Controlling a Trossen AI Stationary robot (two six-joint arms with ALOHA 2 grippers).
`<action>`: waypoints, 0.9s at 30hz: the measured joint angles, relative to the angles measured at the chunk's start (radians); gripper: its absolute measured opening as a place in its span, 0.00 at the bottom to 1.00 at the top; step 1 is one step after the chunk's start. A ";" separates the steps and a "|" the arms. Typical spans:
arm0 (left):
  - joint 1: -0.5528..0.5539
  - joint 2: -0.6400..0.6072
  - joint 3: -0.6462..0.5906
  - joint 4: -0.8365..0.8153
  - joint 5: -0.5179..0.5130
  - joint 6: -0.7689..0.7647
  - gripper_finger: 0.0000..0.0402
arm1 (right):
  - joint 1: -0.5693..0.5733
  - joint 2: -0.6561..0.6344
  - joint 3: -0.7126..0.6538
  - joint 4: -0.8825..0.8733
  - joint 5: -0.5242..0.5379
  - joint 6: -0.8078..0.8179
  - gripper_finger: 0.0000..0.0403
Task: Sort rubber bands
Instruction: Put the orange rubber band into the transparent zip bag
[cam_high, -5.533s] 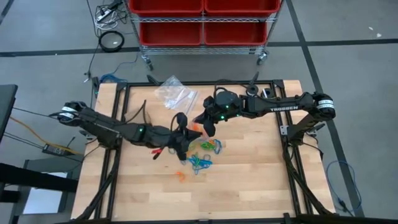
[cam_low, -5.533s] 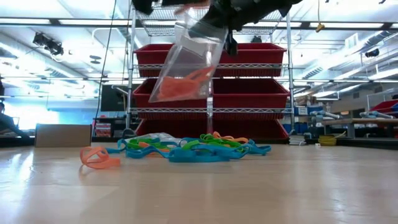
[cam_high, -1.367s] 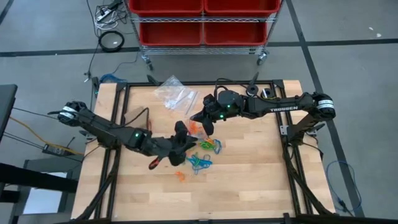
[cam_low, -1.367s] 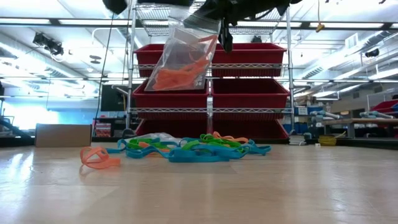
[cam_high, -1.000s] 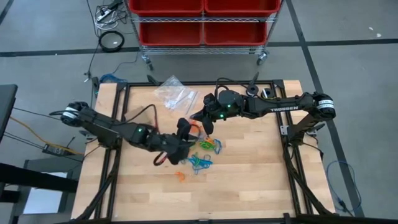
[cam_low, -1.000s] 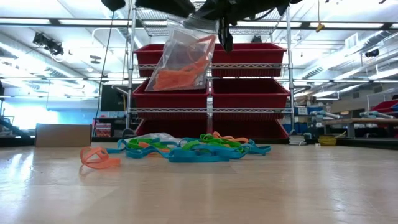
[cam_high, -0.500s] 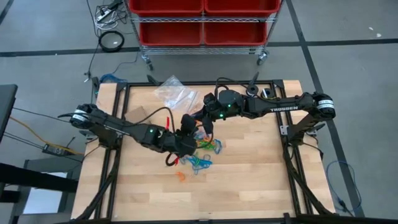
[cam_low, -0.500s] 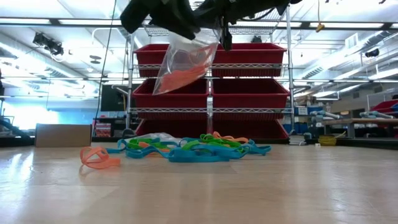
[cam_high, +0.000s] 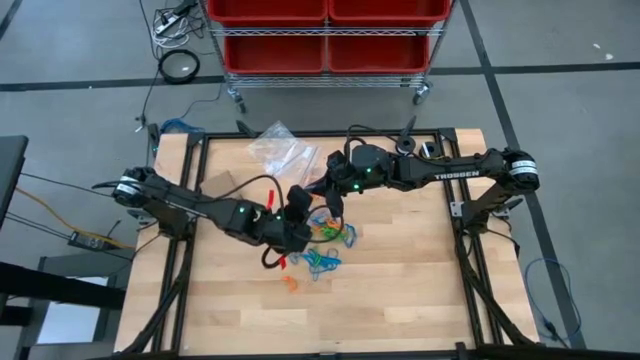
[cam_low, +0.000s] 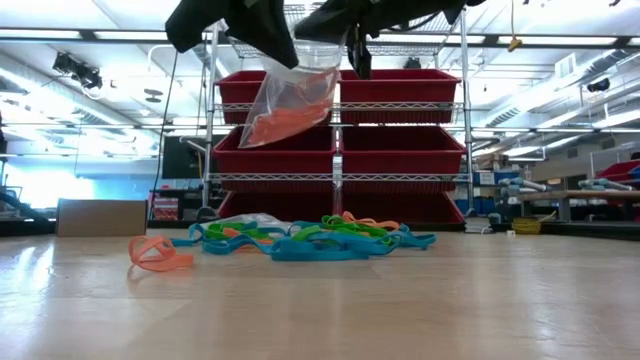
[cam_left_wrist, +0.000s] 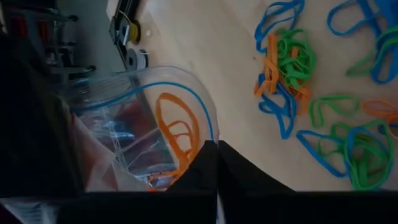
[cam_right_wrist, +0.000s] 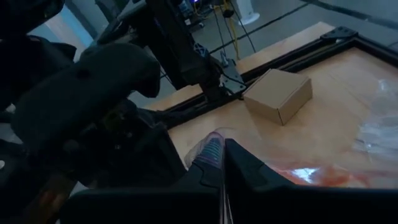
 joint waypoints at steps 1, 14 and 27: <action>-0.004 -0.003 0.000 -0.003 0.000 0.000 0.01 | 0.000 0.000 0.000 -0.001 0.000 -0.011 0.03; -0.012 -0.099 0.000 -0.004 -0.007 -0.020 0.00 | -0.053 0.000 0.000 -0.124 -0.032 0.008 0.30; -0.019 -0.106 0.000 -0.093 0.066 -0.027 0.00 | -0.067 -0.004 0.000 -0.138 -0.082 -0.256 0.34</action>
